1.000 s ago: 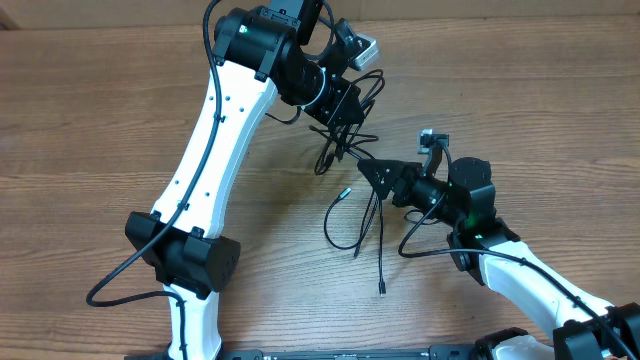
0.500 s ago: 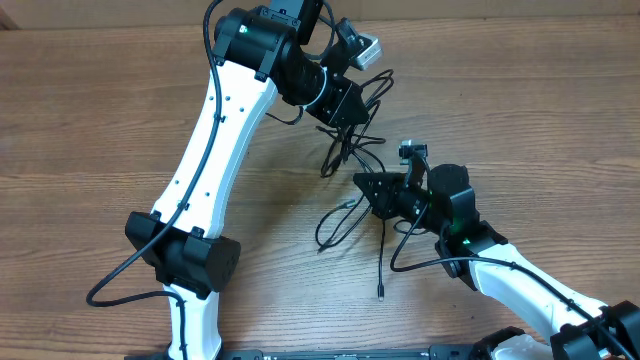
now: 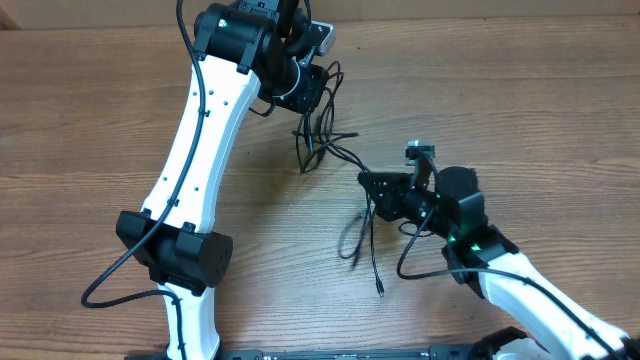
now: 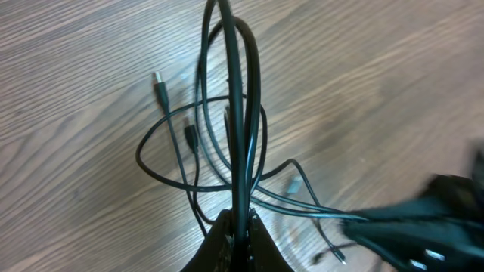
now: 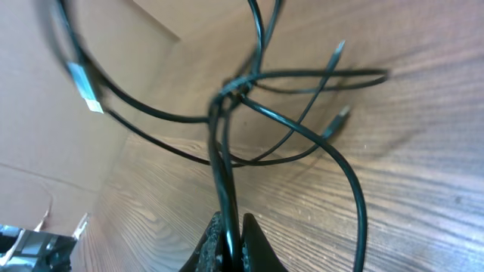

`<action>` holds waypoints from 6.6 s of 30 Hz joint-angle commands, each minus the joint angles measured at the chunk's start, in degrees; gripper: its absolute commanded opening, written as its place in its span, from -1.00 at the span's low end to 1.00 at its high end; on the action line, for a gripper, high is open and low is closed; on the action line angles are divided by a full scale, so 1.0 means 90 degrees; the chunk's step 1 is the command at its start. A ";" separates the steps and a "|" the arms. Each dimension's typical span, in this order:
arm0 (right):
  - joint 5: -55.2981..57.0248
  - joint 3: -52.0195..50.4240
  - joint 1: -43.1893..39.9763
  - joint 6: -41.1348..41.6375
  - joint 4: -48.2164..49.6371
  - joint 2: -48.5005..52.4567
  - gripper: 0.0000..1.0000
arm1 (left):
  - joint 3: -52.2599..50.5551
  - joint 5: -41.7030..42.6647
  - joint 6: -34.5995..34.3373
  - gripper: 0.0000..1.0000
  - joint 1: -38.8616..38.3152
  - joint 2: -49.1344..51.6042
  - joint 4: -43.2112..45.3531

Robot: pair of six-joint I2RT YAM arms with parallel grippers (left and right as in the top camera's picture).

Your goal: Untangle cables

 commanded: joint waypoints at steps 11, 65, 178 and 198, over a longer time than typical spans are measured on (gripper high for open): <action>0.0743 0.0243 -0.1804 -0.0231 -0.2329 -0.2152 -0.92 | -0.0189 -0.2390 -0.1156 -0.91 -0.0002 -0.0189 0.0340; -0.1802 0.0442 -0.2994 -0.1052 -0.2205 -0.2569 -0.92 | -0.0362 0.0092 -0.3495 1.00 -0.0022 -0.0180 0.0695; 0.3327 0.3439 -0.2732 -0.1253 -0.5042 0.2414 0.15 | -0.3242 -0.1462 -0.5780 0.99 -0.1598 -0.0163 0.2793; 0.3240 0.3427 -0.2725 -0.1146 -0.4741 0.3531 -0.41 | -0.3242 -0.1632 -0.5778 0.99 -0.1593 -0.0163 0.2786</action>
